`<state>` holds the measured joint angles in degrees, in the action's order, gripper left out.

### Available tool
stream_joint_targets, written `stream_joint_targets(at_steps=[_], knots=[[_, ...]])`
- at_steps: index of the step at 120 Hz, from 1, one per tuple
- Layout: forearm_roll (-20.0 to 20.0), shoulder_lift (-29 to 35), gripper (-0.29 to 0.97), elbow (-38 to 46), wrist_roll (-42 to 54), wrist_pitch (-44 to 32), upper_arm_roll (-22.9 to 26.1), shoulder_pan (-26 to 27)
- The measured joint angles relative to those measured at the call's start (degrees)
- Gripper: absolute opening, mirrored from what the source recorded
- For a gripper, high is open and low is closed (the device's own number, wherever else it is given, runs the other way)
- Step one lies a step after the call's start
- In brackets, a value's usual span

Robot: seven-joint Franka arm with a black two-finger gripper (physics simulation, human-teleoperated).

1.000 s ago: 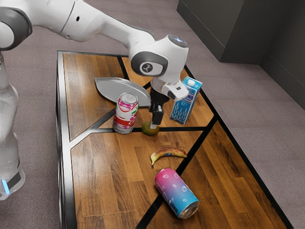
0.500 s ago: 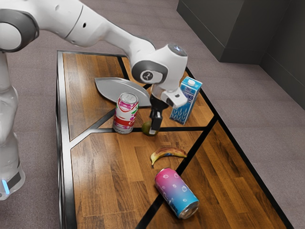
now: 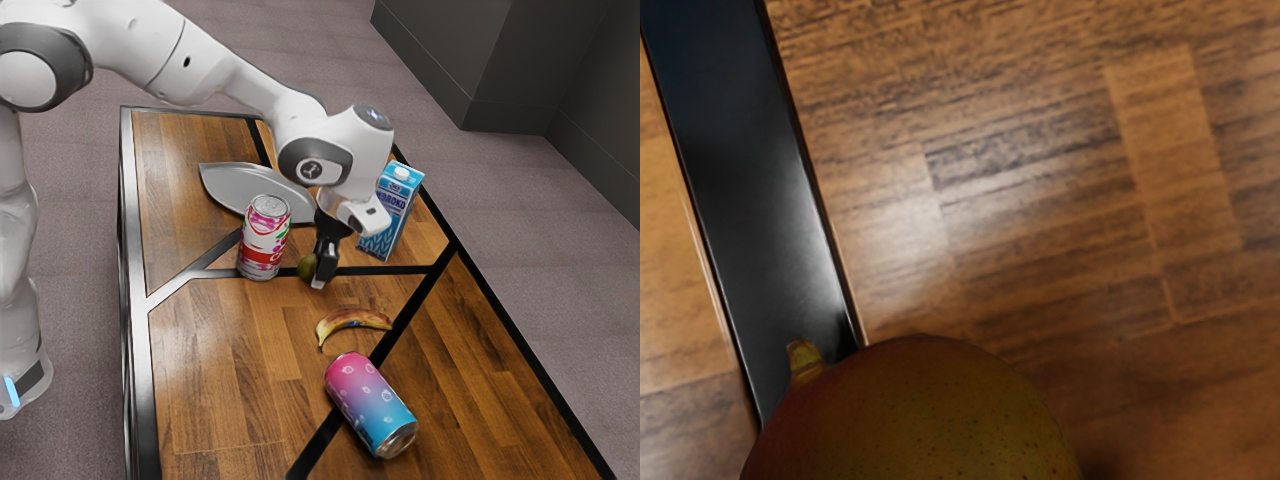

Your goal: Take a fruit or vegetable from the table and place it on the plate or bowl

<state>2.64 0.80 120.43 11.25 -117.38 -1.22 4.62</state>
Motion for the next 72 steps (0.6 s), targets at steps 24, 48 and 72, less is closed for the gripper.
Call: stream_joint_targets(at_steps=[24, 48, 72], knots=[[0.2, 0.1, 0.31, 0.0, -0.1, 0.0, -0.1, -0.2], [0.7, 2.4, 0.25, -0.2, -0.6, 0.5, -0.1, -0.6], [1.0, 5.9, 0.24, -5.9, -0.9, 3.7, -1.2, 0.1]])
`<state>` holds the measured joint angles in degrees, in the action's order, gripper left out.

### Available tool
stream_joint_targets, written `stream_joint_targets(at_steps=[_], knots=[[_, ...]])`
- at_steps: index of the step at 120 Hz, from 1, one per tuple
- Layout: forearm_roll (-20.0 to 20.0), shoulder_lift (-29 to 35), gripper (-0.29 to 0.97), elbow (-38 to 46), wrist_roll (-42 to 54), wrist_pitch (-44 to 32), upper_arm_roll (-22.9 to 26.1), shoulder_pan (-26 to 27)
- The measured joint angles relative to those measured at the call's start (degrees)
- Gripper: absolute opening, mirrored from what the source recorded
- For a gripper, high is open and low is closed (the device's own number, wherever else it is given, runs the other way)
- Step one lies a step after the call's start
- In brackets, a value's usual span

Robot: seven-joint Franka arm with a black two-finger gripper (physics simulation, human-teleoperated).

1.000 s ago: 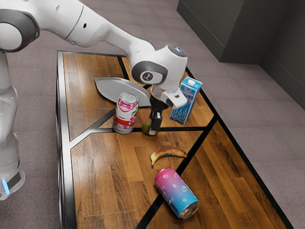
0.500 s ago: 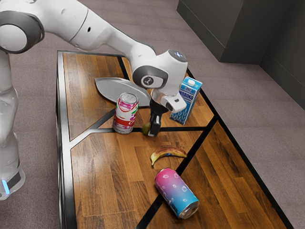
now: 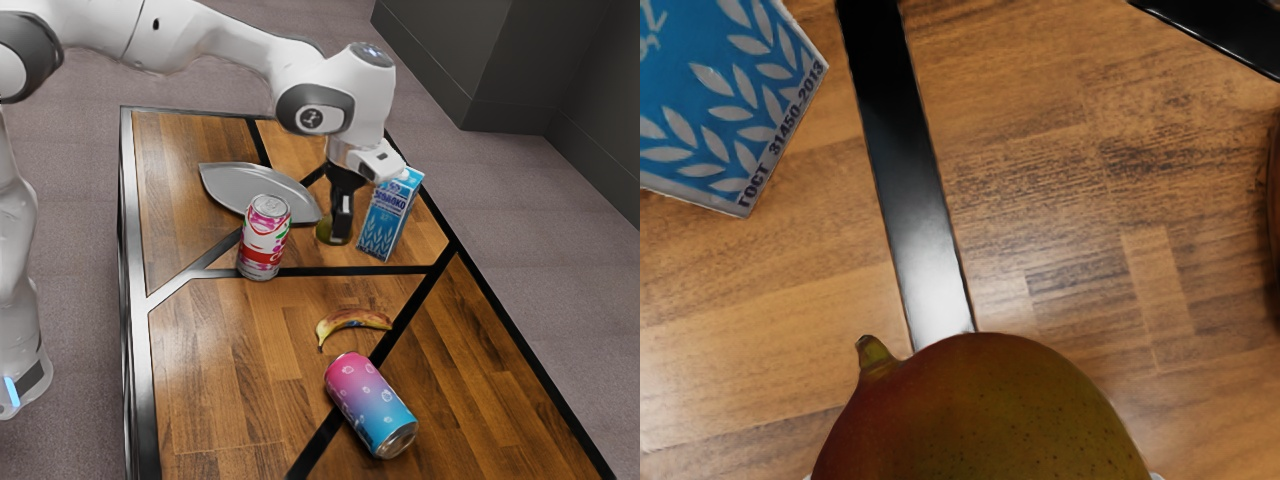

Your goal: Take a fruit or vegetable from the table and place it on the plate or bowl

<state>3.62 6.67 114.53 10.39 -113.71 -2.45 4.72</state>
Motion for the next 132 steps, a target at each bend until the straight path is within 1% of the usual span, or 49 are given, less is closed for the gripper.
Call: stream_joint_targets(at_steps=[9, 21, 42, 48, 65, 91, 132], knots=[[0.0, -0.2, 0.24, -4.9, 0.0, 2.5, -2.1, 0.0], [0.0, -0.9, 0.24, -9.0, 0.0, 5.5, -5.2, -1.0], [0.0, -2.5, 0.24, -12.5, 0.2, 9.5, -6.0, -5.7], [0.0, -2.8, 0.23, -12.9, 0.2, 10.2, -6.4, -6.8], [-0.1, -4.2, 0.24, -13.8, 0.4, 11.5, -9.3, -8.3], [-0.2, -4.5, 0.24, -13.8, 0.6, 12.4, -9.8, -11.6], [-0.3, -4.6, 0.25, -13.8, 0.8, 13.3, -10.8, -11.9]])
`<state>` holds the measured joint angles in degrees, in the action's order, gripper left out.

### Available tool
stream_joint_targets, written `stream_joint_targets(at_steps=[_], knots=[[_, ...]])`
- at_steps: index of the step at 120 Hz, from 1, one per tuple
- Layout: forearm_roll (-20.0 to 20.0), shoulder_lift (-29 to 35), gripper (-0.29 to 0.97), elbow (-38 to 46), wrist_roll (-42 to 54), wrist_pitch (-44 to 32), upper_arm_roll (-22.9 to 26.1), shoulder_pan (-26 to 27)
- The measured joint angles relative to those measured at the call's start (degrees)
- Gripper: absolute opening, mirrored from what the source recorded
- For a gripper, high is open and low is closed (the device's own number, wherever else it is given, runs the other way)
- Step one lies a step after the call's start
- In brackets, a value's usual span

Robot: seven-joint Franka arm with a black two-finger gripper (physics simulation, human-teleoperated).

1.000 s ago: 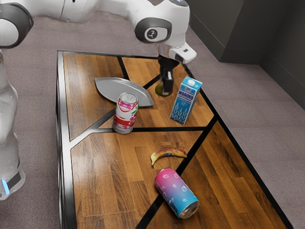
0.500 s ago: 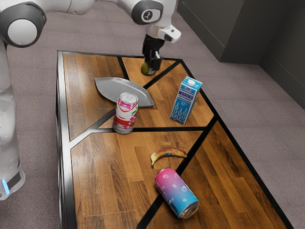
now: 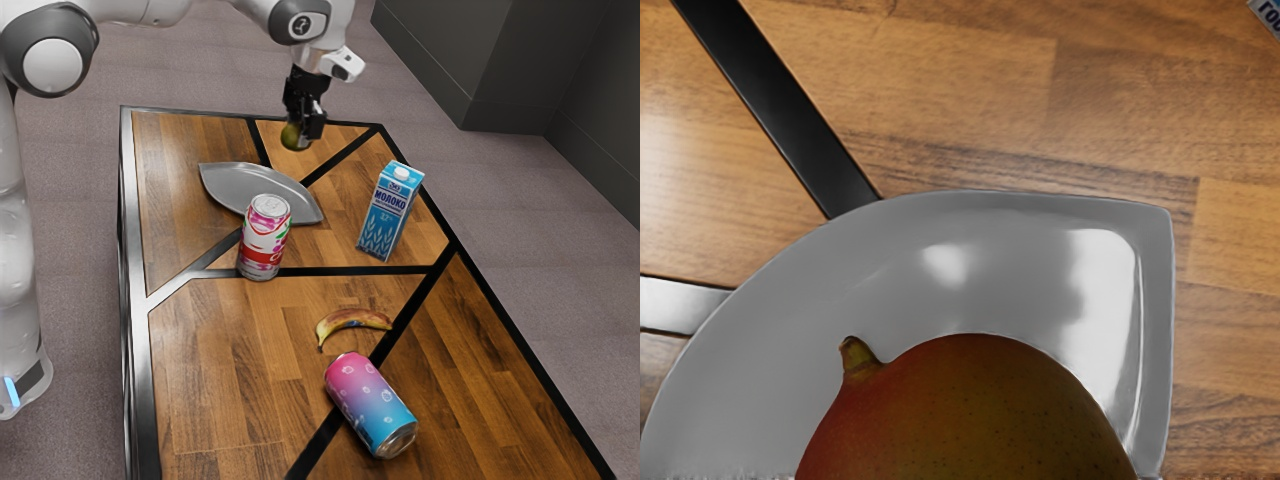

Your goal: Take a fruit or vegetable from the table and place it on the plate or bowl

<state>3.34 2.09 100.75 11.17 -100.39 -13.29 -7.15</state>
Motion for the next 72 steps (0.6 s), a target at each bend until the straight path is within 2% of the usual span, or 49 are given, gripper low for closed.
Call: stream_joint_targets(at_steps=[11, 25, 43, 72], knots=[[-0.3, 0.0, 0.46, 0.1, 0.1, 0.4, -0.1, -0.2], [-0.5, 0.0, 0.58, 0.2, 0.2, 1.0, -0.1, -0.3], [-0.6, 0.0, 0.65, 0.1, 0.4, 1.4, -0.1, -0.1], [-0.7, 0.5, 0.67, -0.2, 0.5, 1.7, -0.1, 0.1]])
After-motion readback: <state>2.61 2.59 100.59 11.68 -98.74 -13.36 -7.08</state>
